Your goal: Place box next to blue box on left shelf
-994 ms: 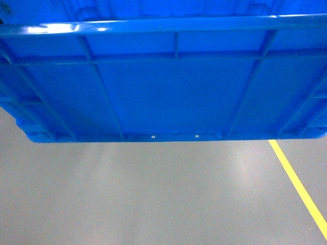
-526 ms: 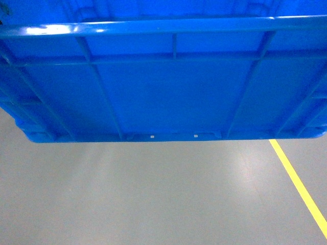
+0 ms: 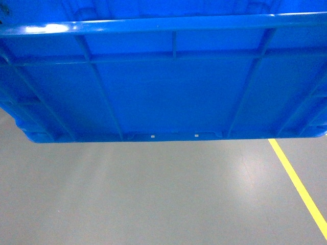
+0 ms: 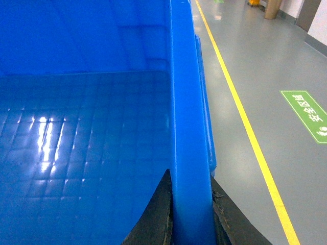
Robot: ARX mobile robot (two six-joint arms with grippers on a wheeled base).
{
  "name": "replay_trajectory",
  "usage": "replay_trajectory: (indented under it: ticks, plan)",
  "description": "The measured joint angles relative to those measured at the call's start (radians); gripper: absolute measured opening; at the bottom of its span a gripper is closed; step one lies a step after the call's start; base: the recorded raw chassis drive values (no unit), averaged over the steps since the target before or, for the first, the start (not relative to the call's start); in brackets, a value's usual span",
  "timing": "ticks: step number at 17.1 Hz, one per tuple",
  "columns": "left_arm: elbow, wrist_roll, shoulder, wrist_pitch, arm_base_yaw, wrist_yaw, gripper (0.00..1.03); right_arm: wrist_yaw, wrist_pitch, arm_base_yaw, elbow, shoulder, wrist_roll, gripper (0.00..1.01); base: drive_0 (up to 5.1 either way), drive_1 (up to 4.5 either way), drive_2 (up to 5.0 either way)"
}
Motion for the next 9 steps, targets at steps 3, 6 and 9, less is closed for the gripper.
replay_trajectory:
  ticks: [3, 6, 9]
  plan:
    - [0.0, 0.001, 0.0, -0.002, 0.0, 0.0, 0.09, 0.0, -0.005, -0.001, 0.0, 0.001, 0.0, 0.09, 0.1, 4.12, -3.9]
    - [0.0, 0.0, 0.0, -0.003, 0.001, 0.0, 0.09, 0.0, -0.003, 0.0, 0.0, 0.0, 0.0, 0.09, 0.1, 4.12, -3.9]
    - [0.0, 0.0, 0.0, -0.001, 0.001, 0.0, 0.09, 0.0, -0.005, 0.0, -0.001, 0.0, 0.0, 0.09, 0.0, 4.03, -4.0]
